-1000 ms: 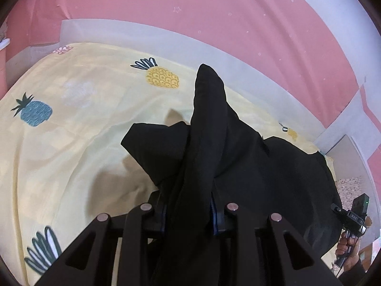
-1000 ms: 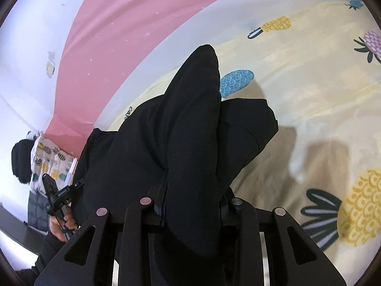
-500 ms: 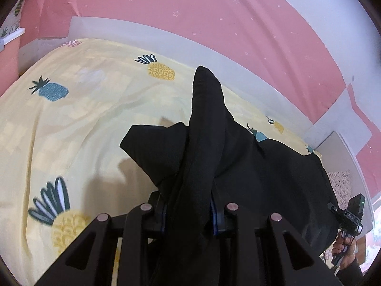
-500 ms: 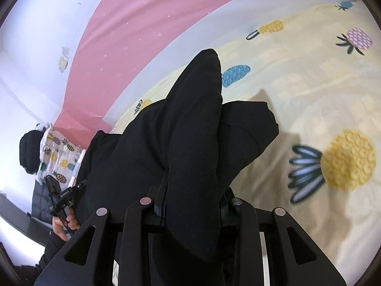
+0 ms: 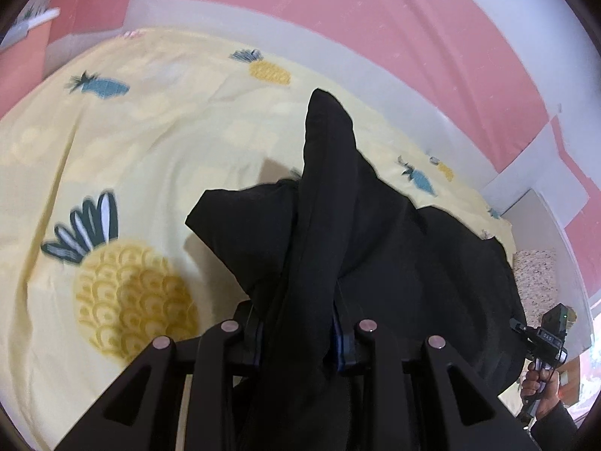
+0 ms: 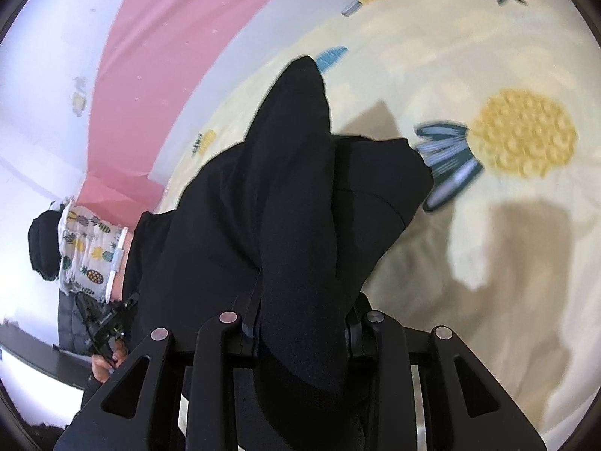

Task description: Fold large clothes

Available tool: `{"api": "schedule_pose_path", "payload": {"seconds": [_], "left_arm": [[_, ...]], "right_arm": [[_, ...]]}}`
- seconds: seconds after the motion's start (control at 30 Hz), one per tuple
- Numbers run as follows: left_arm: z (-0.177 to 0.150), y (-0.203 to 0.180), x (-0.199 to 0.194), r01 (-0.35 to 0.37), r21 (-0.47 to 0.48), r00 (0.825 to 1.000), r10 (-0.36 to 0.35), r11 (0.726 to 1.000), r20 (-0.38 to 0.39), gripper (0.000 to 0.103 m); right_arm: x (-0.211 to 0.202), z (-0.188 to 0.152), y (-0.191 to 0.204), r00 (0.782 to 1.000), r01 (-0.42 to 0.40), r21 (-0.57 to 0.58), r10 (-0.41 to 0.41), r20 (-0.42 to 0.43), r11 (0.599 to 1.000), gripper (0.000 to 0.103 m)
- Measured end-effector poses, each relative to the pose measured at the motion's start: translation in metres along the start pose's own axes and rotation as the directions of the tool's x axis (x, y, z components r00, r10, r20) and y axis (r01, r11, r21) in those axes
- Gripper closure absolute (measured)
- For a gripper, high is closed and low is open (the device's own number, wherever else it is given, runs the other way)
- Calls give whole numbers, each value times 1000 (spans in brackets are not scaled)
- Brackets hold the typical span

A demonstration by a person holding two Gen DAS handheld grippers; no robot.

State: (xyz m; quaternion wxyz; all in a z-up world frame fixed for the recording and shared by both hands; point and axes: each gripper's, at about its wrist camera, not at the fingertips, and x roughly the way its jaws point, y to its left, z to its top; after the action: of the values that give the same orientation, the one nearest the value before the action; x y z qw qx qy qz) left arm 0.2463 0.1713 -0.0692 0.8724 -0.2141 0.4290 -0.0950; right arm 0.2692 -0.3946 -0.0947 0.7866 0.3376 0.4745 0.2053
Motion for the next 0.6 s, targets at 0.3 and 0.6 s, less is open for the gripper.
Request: {"api": "schedule_pose_path", "payload": {"seconds": [0.3, 0.6], "left_arm": [[-17, 17, 28, -19, -22, 999, 18, 1000, -41, 64], [-12, 18, 8, -42, -43, 997, 39, 998, -66, 53]], "right_arm": [[16, -2, -21, 999, 30, 52, -28, -44, 998, 49], [-21, -1, 7, 969, 247, -49, -246, 37, 968, 42]]}}
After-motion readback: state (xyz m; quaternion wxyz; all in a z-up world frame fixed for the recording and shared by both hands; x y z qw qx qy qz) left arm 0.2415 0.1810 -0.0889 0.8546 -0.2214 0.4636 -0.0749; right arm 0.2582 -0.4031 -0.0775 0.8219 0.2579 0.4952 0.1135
